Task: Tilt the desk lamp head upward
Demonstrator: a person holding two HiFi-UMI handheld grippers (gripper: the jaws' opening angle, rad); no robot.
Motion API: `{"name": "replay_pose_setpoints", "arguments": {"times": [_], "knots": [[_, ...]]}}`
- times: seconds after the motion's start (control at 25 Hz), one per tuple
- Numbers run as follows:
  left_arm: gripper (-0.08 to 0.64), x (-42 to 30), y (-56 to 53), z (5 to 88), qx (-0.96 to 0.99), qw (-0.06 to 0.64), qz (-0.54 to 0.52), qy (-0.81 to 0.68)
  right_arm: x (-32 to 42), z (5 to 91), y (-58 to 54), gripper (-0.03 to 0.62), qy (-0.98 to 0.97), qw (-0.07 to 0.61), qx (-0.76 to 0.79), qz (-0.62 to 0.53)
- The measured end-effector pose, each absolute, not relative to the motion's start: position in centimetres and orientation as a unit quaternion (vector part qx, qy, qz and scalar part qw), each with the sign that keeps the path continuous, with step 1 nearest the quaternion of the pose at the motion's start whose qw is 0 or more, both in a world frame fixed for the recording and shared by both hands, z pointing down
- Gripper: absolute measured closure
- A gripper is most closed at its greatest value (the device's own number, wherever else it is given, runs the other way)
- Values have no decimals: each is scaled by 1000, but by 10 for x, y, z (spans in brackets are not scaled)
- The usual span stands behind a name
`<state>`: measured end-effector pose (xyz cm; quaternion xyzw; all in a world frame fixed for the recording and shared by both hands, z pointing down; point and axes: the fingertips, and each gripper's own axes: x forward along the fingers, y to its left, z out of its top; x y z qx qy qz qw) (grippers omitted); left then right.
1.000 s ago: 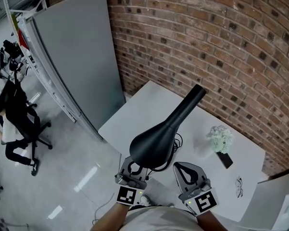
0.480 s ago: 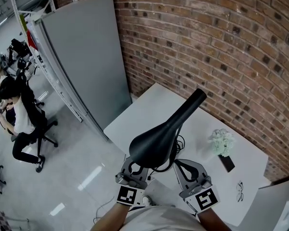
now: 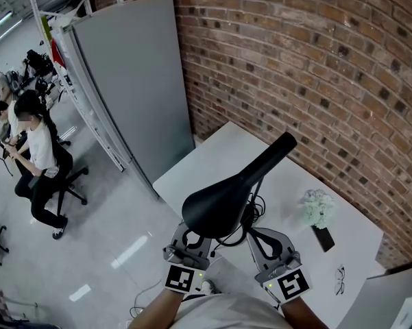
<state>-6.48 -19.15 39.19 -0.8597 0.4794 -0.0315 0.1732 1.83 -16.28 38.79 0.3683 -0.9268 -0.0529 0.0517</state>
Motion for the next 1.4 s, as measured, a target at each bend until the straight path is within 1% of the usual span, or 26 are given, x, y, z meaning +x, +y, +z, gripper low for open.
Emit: {"name": "replay_pose_setpoints", "arguments": {"times": [0.52, 0.68, 1.08, 1.32, 1.4], "knots": [[554, -61, -184, 380, -846, 182, -36, 500, 32, 380, -156, 575, -927, 34, 371, -48], [554, -64, -182, 372, -838, 193, -37, 509, 33, 384, -155, 575, -927, 41, 369, -52], [554, -71, -180, 355, -827, 191, -22, 528, 29, 388, -152, 575, -932, 42, 356, -47], [554, -74, -184, 342, -831, 158, 14, 534, 26, 388, -153, 575, -933, 40, 356, -44], [554, -74, -183, 340, -833, 158, 10, 531, 26, 388, -154, 575, -932, 40, 358, -44]]}}
